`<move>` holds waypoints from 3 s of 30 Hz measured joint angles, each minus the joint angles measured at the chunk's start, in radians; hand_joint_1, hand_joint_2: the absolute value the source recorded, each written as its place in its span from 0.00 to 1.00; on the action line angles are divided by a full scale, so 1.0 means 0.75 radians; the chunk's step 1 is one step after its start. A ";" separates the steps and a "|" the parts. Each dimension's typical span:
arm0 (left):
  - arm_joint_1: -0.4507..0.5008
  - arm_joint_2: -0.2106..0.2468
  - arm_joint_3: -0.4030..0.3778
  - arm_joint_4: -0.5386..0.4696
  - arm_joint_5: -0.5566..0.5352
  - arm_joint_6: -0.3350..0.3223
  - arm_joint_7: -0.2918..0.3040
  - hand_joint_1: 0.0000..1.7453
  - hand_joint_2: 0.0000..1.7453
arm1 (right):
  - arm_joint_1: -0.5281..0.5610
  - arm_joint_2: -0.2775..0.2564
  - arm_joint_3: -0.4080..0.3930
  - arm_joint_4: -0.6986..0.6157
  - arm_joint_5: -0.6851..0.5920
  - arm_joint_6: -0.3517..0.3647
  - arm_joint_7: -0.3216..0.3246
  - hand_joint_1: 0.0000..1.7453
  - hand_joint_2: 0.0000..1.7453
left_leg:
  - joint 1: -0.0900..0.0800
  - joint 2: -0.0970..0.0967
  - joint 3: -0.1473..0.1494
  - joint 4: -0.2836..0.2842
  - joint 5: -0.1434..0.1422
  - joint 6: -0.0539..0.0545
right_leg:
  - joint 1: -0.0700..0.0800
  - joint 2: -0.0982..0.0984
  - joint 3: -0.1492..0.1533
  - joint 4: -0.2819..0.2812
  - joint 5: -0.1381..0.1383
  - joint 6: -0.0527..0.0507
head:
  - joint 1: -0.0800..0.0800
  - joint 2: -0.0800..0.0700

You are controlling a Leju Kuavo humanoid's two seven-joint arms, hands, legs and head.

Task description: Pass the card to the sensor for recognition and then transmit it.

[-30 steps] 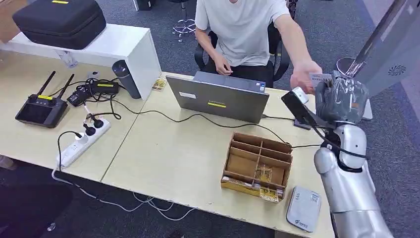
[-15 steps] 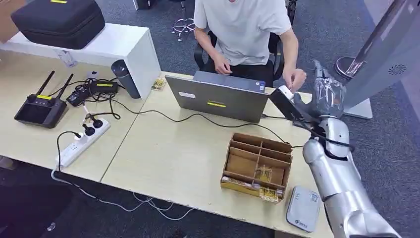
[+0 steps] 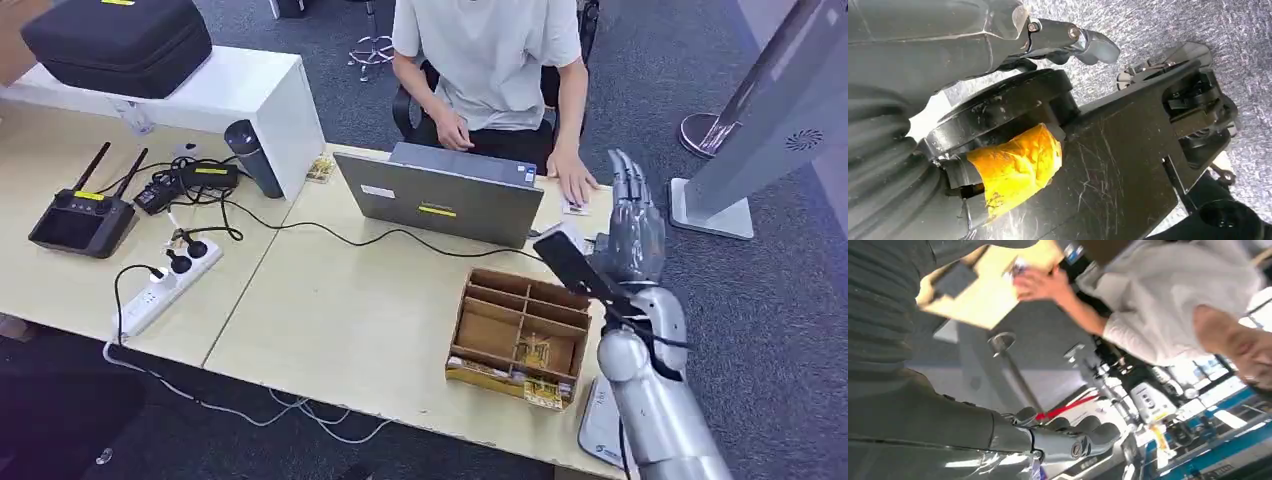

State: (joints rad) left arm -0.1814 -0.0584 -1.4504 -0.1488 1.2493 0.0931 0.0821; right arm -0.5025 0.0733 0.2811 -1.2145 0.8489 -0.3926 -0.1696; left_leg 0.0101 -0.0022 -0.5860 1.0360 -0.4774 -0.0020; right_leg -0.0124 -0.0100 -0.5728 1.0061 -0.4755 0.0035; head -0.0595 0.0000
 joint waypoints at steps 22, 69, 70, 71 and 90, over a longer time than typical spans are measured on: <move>0.040 0.014 0.008 0.000 0.127 0.008 -0.068 0.00 1.00 | 0.882 -0.195 -0.036 -0.689 0.119 -0.114 -0.223 0.00 1.00 | 0.000 0.001 -0.001 0.000 -0.003 0.001 | 0.000 0.000 0.000 -0.001 -0.002 0.000 | 0.000 0.000; 0.042 0.030 0.008 0.000 0.138 0.021 -0.036 0.00 1.00 | 0.939 -0.034 -0.058 -0.355 0.748 -0.382 -0.209 0.00 1.00 | 0.000 0.003 0.000 -0.001 -0.003 0.001 | 0.000 0.001 0.001 -0.001 -0.002 0.000 | 0.000 0.000; 0.041 0.030 0.008 0.000 0.137 0.021 -0.036 0.00 1.00 | 0.930 -0.029 -0.058 -0.347 0.754 -0.382 -0.206 0.00 1.00 | 0.000 0.003 0.000 -0.001 -0.003 0.001 | 0.000 0.001 0.001 -0.001 -0.002 0.000 | 0.000 0.000; 0.040 0.030 0.008 0.000 0.136 0.021 -0.035 0.00 1.00 | 0.922 -0.026 -0.058 -0.341 0.757 -0.382 -0.205 0.00 1.00 | 0.000 0.003 0.000 -0.001 -0.003 0.001 | 0.000 0.001 0.001 -0.001 -0.002 0.000 | 0.000 0.000; 0.023 0.029 0.008 0.000 0.121 0.015 -0.010 0.00 1.00 | 0.742 -0.015 -0.006 -0.185 0.922 -0.383 0.049 0.00 1.00 | 0.000 0.003 0.001 -0.001 -0.003 0.001 | 0.000 0.001 0.002 -0.001 -0.002 0.000 | 0.000 0.000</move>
State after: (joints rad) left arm -0.1644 -0.0366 -1.4446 -0.1488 1.3401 0.1045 0.0744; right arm 0.0538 0.0618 0.2769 -1.3531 1.5408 -0.6798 -0.1328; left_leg 0.0101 0.0001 -0.5852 1.0354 -0.4794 -0.0014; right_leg -0.0125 -0.0090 -0.5716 1.0055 -0.4771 0.0033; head -0.0595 0.0000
